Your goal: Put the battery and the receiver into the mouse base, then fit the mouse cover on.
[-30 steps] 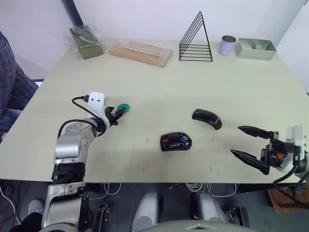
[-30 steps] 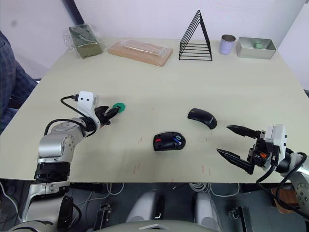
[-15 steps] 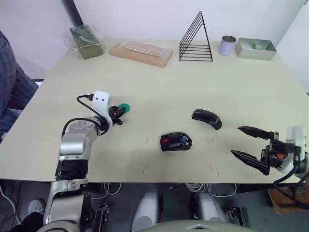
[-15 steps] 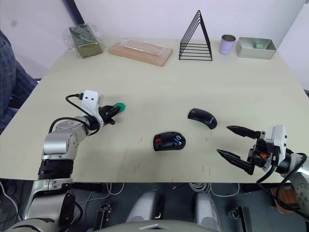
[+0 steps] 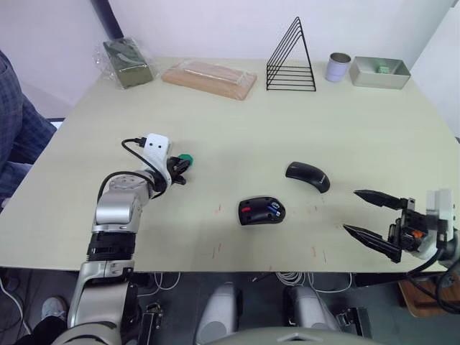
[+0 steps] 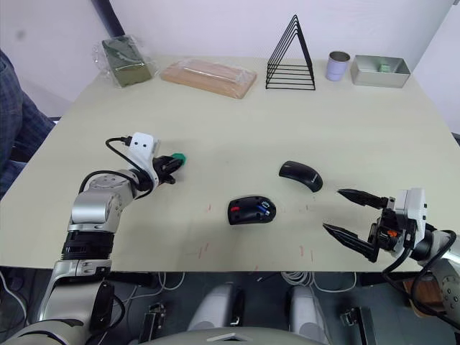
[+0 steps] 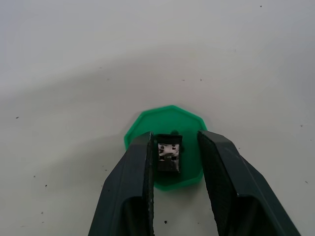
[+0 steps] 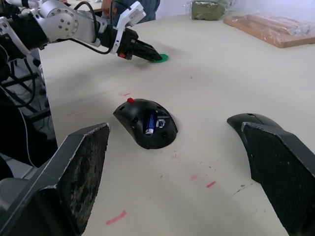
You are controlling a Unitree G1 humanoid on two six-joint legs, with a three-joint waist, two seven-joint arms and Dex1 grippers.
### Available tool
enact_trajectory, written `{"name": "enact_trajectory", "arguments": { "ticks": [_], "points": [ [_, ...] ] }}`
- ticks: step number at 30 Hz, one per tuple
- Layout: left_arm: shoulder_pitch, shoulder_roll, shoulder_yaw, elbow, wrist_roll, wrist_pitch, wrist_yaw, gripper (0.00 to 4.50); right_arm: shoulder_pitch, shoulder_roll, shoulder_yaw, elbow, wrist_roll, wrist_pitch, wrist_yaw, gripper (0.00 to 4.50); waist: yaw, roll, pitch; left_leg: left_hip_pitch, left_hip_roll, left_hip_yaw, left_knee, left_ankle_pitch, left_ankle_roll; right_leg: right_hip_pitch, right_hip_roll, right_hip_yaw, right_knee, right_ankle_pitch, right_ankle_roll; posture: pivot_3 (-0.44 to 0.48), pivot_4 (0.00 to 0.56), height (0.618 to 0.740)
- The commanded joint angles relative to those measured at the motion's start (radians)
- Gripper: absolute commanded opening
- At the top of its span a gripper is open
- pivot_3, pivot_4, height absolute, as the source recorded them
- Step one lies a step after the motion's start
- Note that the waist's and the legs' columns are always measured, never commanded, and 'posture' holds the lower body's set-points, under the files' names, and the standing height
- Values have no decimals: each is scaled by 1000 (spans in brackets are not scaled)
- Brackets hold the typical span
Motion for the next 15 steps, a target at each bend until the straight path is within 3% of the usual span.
{"name": "enact_trajectory", "arguments": {
  "ticks": [1, 15],
  "points": [
    [-24, 4, -2, -16, 9, 3, 1, 1508, 3, 1, -21, -34, 17, -15, -1, 4500, 0, 0, 0, 0, 0, 0, 0, 0, 0, 0, 0, 0, 0, 0, 0, 0, 150, 740],
    [-2, 11, 10, -56, 6, 51, 5, 1508, -1, -2, -20, -35, 18, -11, -4, 4500, 0, 0, 0, 0, 0, 0, 0, 0, 0, 0, 0, 0, 0, 0, 0, 0, 150, 740]
  ]
}}
